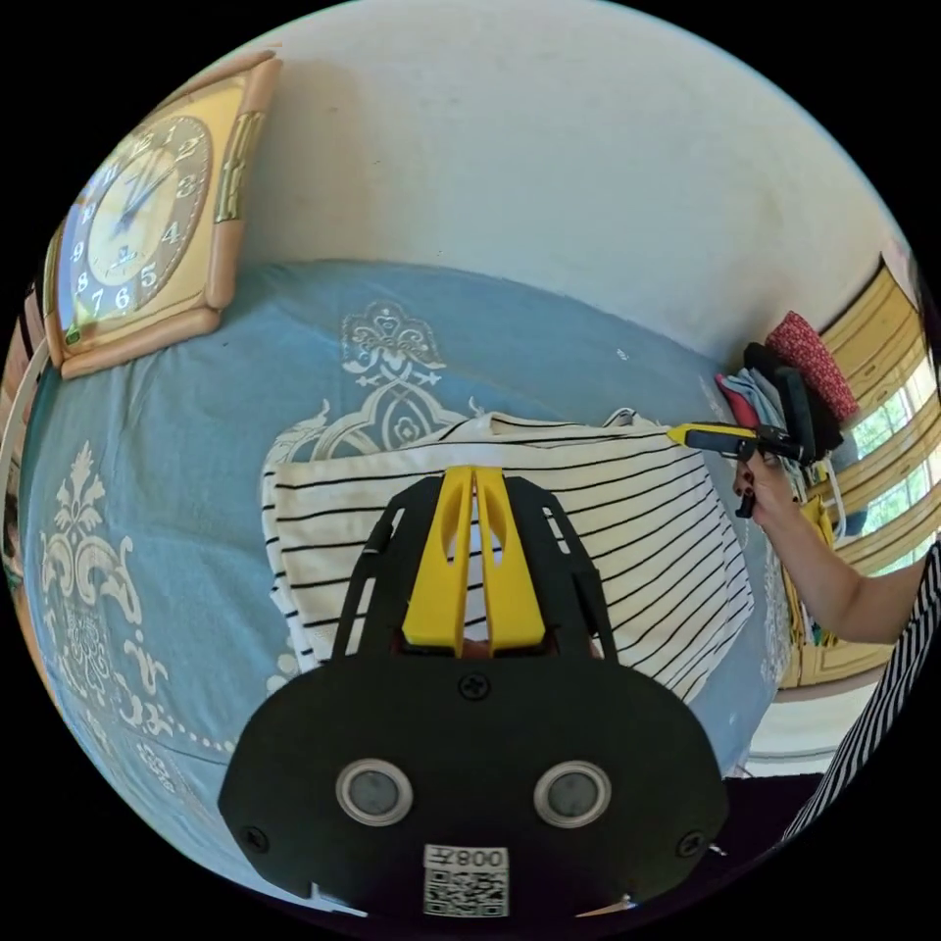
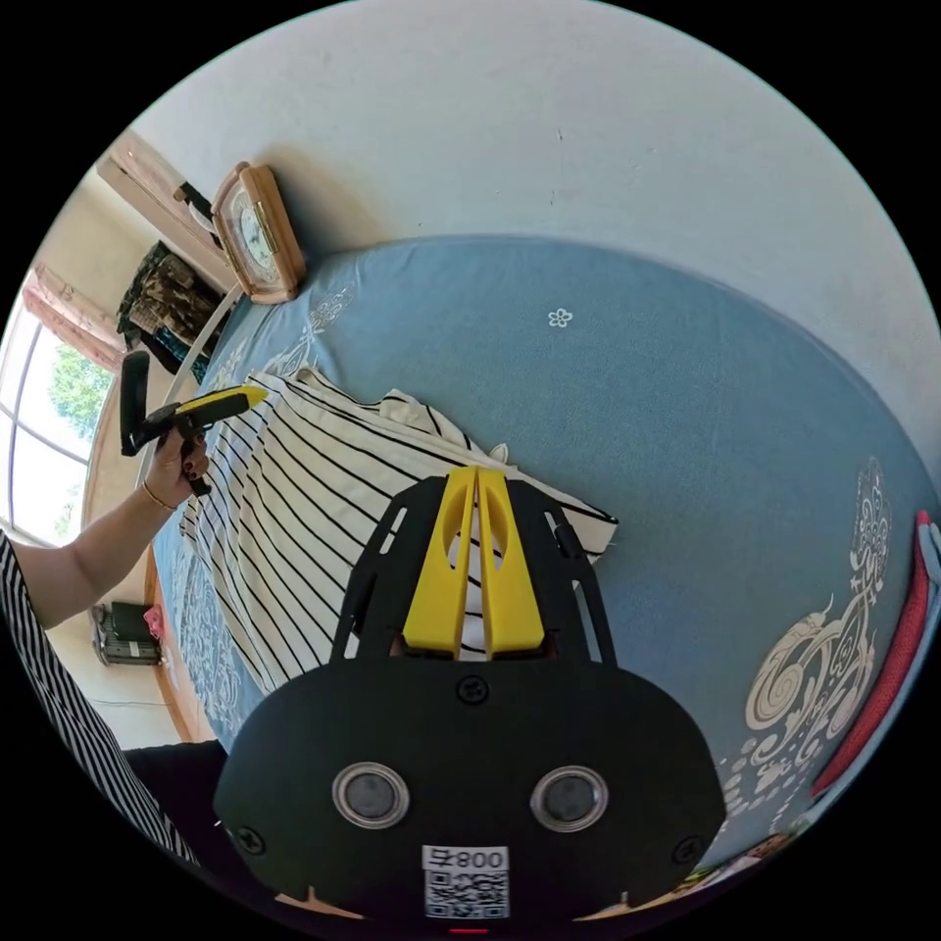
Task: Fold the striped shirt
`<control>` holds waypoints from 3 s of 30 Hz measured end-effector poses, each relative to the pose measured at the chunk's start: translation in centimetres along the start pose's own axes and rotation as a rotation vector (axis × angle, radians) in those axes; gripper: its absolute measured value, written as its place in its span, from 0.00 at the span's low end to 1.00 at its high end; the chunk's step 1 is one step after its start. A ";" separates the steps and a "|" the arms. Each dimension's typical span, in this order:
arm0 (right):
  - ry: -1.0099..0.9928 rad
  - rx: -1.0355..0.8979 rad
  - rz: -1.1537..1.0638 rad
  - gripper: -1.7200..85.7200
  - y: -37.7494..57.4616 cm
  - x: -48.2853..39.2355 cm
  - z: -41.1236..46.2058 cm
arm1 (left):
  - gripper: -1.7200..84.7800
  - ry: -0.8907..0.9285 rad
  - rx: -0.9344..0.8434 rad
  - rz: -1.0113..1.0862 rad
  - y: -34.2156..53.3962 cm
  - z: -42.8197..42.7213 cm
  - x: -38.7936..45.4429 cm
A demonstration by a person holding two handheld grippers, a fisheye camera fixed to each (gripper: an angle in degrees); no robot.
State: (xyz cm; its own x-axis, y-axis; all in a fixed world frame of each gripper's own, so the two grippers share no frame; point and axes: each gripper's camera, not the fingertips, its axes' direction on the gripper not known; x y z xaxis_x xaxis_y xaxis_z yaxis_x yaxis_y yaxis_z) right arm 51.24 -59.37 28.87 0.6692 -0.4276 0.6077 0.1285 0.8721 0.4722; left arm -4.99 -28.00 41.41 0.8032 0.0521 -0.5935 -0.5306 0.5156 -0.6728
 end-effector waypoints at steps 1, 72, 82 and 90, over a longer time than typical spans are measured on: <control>0.001 0.000 0.004 0.02 0.4 0.2 -0.3 | 0.02 -0.003 -0.014 0.030 -0.3 0.9 0.5; -0.534 -0.156 0.459 0.03 41.7 14.8 -14.7 | 0.07 0.224 -0.073 -0.666 31.9 11.4 -6.9; -0.554 -0.157 0.468 0.03 41.9 15.7 -14.0 | 0.08 0.260 -0.085 -0.703 34.2 12.5 -6.6; -0.584 -0.123 0.494 0.04 41.8 16.1 -13.4 | 0.07 0.137 -0.098 -0.395 32.3 12.5 3.1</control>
State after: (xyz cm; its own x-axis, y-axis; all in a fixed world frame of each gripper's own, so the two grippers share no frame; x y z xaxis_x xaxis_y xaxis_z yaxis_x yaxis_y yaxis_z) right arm 77.16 -26.63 49.82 0.1801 -0.0079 0.9836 0.0187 0.9998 0.0046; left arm -16.26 -0.47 23.40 0.9097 -0.2510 -0.3307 -0.2181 0.3890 -0.8950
